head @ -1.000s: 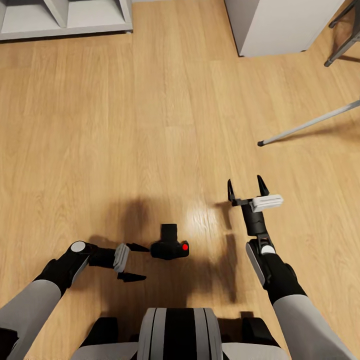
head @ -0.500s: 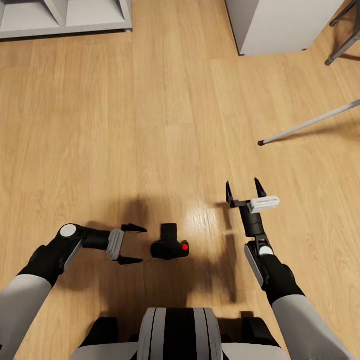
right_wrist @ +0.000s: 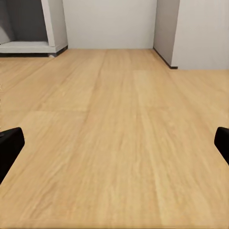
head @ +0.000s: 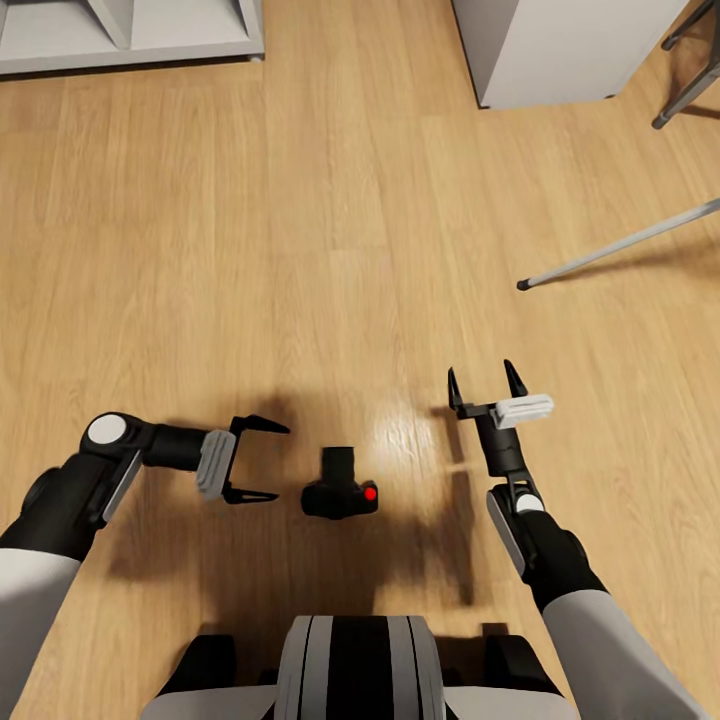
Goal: Attach the digital camera to the camera tripod in the bedroom.
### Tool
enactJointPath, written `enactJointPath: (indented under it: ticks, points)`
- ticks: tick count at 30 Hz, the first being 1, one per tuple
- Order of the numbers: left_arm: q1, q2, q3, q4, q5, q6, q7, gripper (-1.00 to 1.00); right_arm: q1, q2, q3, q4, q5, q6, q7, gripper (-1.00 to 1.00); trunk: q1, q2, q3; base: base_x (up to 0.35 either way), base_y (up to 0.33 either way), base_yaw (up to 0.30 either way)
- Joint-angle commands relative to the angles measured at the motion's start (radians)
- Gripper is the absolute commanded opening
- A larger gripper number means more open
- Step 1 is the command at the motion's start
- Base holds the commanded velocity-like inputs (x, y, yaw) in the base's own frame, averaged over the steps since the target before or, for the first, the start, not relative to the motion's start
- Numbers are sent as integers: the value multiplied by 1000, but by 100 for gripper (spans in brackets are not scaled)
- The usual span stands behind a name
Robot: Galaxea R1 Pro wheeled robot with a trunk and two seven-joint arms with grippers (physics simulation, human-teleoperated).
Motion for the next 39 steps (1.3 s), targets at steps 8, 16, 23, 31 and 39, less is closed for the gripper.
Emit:
enactJointPath:
  ticks: [8, 16, 23, 31, 39]
  points:
    - [0, 0, -4, -22, 2, 37, 0, 100, 0, -1, 12, 2, -2, -5, 4, 100, 3, -2, 0, 0, 0, 0]
    - [1, -3, -8, -18, 1, 41, -2, 100, 0, -1, 47, 22, -1, -9, 5, 100, 7, -4, 0, 0, 0, 0]
    - [1, -3, -9, -2, 1, 48, -4, 100, 0, -1, 71, 40, 0, -13, 5, 100, 8, -4, 0, 0, 0, 0]
    - [1, -8, -12, 20, 0, 51, -1, 100, 0, -1, 77, 44, 0, -16, 6, 100, 8, -4, 0, 0, 0, 0]
    - [1, -36, -17, 60, -1, 42, 4, 100, 0, -1, 78, 45, 0, -16, 6, 100, 8, -4, 0, 0, 0, 0]
